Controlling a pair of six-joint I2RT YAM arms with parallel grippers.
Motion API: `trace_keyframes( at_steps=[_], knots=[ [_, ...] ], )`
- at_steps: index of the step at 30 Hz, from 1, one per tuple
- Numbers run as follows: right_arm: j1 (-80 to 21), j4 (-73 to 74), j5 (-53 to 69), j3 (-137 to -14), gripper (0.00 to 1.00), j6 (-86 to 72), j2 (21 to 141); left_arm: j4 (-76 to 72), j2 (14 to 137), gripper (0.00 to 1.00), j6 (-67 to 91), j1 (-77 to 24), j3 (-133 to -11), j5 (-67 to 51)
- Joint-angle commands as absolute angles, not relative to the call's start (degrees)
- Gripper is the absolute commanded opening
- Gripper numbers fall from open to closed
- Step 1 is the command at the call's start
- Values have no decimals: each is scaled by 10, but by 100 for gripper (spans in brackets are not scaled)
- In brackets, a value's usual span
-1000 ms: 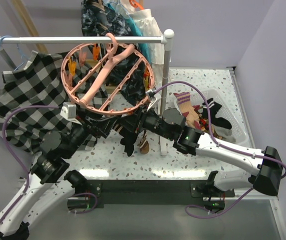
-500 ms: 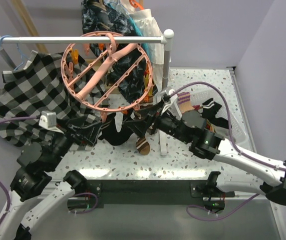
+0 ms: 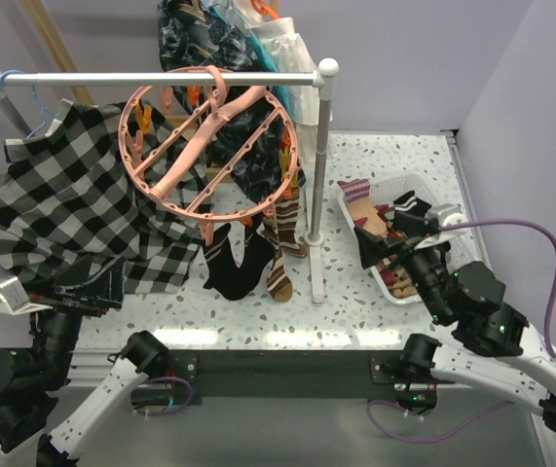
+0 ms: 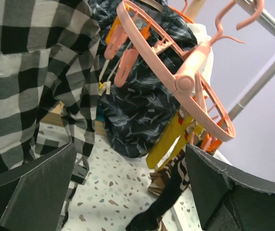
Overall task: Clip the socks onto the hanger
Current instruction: Reset both arms
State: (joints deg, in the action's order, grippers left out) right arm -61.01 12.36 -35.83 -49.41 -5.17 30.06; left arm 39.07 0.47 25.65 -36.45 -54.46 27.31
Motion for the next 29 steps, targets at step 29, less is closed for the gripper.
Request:
trace_keyframes(
  at_steps=[29],
  knots=[
    [-611, 98, -577, -346, 99, 98, 90, 430, -69, 100, 260, -365, -520, 406]
  ],
)
